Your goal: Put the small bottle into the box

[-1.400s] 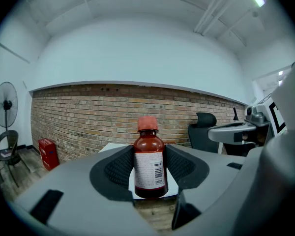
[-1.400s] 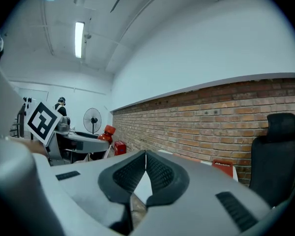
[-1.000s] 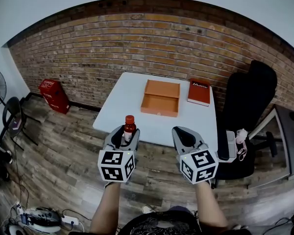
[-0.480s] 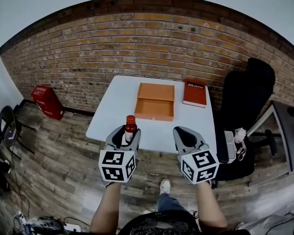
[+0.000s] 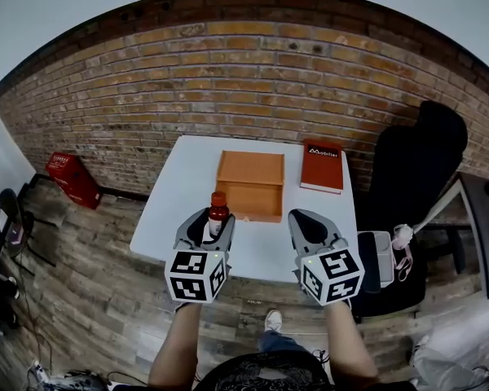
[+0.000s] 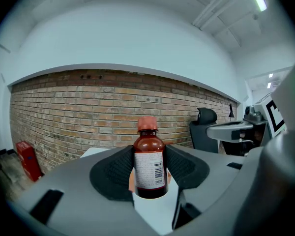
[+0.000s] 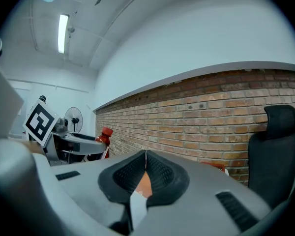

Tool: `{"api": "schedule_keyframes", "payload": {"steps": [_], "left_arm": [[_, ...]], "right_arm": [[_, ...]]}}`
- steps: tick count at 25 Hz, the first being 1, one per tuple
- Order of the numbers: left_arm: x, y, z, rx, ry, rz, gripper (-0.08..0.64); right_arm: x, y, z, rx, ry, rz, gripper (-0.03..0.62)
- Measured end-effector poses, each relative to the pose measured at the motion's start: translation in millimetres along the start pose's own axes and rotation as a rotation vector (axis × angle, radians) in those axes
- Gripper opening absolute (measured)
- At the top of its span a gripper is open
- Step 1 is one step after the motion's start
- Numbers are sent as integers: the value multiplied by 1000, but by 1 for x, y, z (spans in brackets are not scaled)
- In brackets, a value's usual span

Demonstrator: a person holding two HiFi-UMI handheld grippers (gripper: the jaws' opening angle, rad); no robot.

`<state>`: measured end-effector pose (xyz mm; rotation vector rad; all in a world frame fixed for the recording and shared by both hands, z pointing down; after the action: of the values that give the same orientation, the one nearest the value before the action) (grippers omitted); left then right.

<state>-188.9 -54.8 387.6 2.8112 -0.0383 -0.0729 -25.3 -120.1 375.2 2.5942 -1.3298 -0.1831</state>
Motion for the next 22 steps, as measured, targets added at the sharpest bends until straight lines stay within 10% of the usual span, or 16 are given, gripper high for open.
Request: {"api": "schedule_keyframes", "payload": {"steps": [22], "left_arm": [[0, 128, 48, -20, 4, 27, 219]], "right_arm": [[109, 84, 22, 0, 9, 37, 21]]}}
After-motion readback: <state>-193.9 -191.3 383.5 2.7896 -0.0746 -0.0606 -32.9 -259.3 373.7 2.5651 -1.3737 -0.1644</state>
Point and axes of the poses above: the fingertips, and each gripper's own axes: y forward along the fingers, x to its right, z out of its top, the point moved 3 cm from there along -y, backward along the fingers, and after that the axes turned 5 degrees about -x, right-handed, at the moved point
